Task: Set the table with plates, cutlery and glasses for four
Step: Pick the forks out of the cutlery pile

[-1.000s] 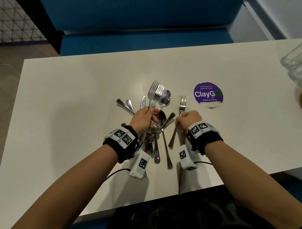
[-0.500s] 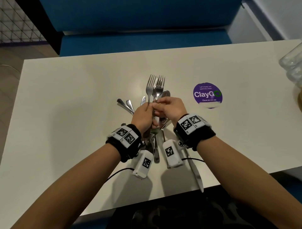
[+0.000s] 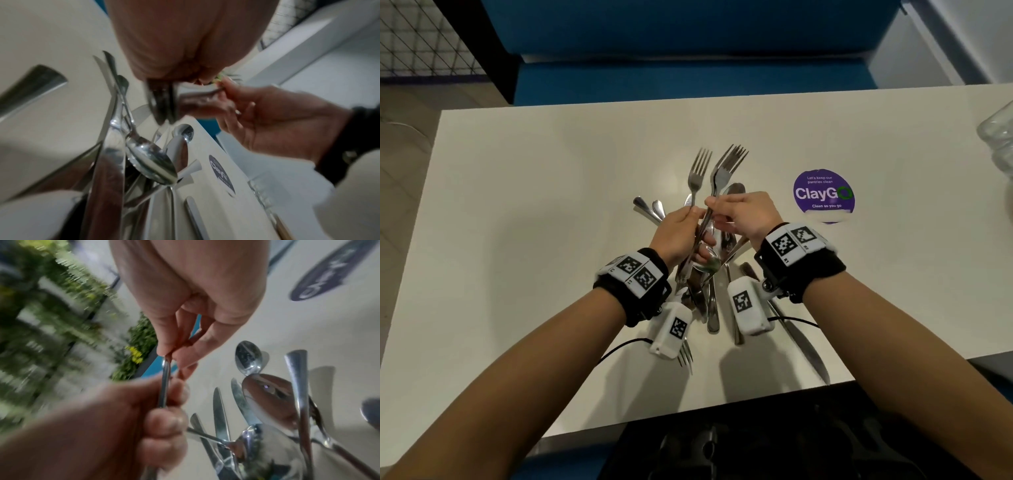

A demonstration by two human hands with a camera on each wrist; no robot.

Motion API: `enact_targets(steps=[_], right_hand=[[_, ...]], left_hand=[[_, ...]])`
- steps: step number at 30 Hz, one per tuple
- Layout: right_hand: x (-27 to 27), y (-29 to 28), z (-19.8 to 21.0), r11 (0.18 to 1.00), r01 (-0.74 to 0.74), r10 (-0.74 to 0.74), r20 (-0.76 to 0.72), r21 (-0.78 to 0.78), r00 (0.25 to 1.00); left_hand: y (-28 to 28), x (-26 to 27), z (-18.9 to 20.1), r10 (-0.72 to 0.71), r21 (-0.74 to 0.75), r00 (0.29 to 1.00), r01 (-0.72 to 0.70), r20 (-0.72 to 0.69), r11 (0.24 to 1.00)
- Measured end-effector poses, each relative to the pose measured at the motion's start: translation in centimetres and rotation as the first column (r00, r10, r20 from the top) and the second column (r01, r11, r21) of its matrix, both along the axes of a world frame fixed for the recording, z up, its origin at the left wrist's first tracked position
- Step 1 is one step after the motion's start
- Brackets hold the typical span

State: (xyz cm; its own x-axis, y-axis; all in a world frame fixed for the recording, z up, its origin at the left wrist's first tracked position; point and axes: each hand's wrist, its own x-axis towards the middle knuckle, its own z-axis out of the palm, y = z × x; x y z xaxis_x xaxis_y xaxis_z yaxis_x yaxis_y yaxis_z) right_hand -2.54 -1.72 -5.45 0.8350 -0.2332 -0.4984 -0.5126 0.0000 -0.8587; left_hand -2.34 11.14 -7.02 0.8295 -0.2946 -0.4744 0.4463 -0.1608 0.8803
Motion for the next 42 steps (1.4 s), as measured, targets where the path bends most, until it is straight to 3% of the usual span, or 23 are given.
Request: enact_targets(steps=[3, 7, 12, 14, 15, 16, 19, 20, 22, 23, 25, 29, 32, 34, 37, 40, 42], right_hand=[[0.0, 0.7, -0.1, 0.985, -0.065, 0.071, 0.037, -0.163, 0.997], [0.2, 0.9, -0.4, 0.926, -0.154, 0.177, 0.035, -0.343, 0.984], [-0.6, 2.2, -0.8, 0.969, -0.212, 0.214, 0.002, -0.127, 0.977], [-1.0, 2.8, -1.0, 0.994, -0.108, 0.108, -0.001, 0.013, 0.994], [-1.0, 2.9, -1.1, 0.996, -0.051, 0.051, -0.008, 0.067, 0.999], [-1.0, 3.1, -1.2, 0.996, -0.009, 0.01, -0.013, 0.091, 1.0], [-0.9, 3.0, -1.1, 0.991, 0.068, -0.068, -0.009, 0.114, 0.998], [-1.0, 3.0, -1.0, 0.988, 0.089, -0.089, -0.005, 0.123, 0.996], [-1.1, 3.0, -1.3, 0.986, 0.11, -0.11, -0.01, 0.123, 0.994], [-1.3, 3.1, -1.5, 0.987, 0.111, -0.109, -0.02, 0.12, 0.994], [-1.6, 3.4, -1.9, 0.987, 0.114, -0.109, -0.045, 0.117, 0.993], [-2.0, 4.2, -2.1, 0.982, 0.144, -0.136, -0.067, 0.124, 0.988], [-2.1, 4.7, -1.9, 0.974, 0.167, -0.159, -0.065, 0.153, 0.985], [-1.9, 4.9, -1.5, 0.957, 0.188, -0.18, -0.058, 0.221, 0.982], [-1.5, 5.4, -0.7, 0.947, 0.173, -0.175, -0.02, 0.27, 0.984], [-1.0, 5.7, 0.1, 0.933, 0.192, -0.21, 0.027, 0.303, 0.977], [-0.7, 5.8, 0.8, 0.918, 0.21, -0.242, 0.056, 0.335, 0.969]], left_hand=[[-0.3, -0.1, -0.1, -0.021, 0.082, 0.996, 0.014, 0.091, 0.997], [0.2, -0.4, -0.3, -0.015, 0.08, 0.998, 0.011, 0.055, 0.997], [1.9, -0.5, -0.4, -0.039, -0.057, 0.993, 0.033, -0.109, 0.998], [3.1, -0.5, -0.8, -0.112, -0.022, 0.991, 0.11, -0.073, 0.994], [3.8, -0.5, -0.9, -0.174, 0.07, 0.985, 0.175, -0.019, 0.982], [4.7, -0.5, -1.0, -0.262, 0.215, 0.964, 0.246, 0.052, 0.945], [7.5, -1.0, -2.1, -0.548, 0.624, 0.819, 0.342, 0.169, 0.703], [8.2, -1.4, -2.6, -0.653, 0.712, 0.738, 0.367, 0.169, 0.599], [8.9, -2.3, -3.6, -0.847, 0.865, 0.507, 0.343, 0.158, 0.367], [9.0, -2.5, -3.9, -0.902, 0.914, 0.405, 0.293, 0.148, 0.282], [9.0, -2.5, -3.9, -0.95, 0.963, 0.294, 0.207, 0.107, 0.173], [9.0, -2.0, -3.3, -0.99, 0.987, 0.134, 0.157, -0.048, -0.027], [10.2, -1.6, -2.9, -0.981, 0.964, 0.097, 0.225, -0.167, -0.142], [11.4, -1.4, -2.1, -0.964, 0.911, 0.178, 0.397, -0.198, -0.114], [13.7, -0.9, -0.3, -0.916, 0.786, 0.341, 0.616, -0.212, 0.047], [16.4, -0.1, 1.1, -0.846, 0.736, 0.521, 0.617, -0.115, 0.28], [17.1, 0.5, 1.3, -0.72, 0.725, 0.694, 0.479, 0.032, 0.494]])
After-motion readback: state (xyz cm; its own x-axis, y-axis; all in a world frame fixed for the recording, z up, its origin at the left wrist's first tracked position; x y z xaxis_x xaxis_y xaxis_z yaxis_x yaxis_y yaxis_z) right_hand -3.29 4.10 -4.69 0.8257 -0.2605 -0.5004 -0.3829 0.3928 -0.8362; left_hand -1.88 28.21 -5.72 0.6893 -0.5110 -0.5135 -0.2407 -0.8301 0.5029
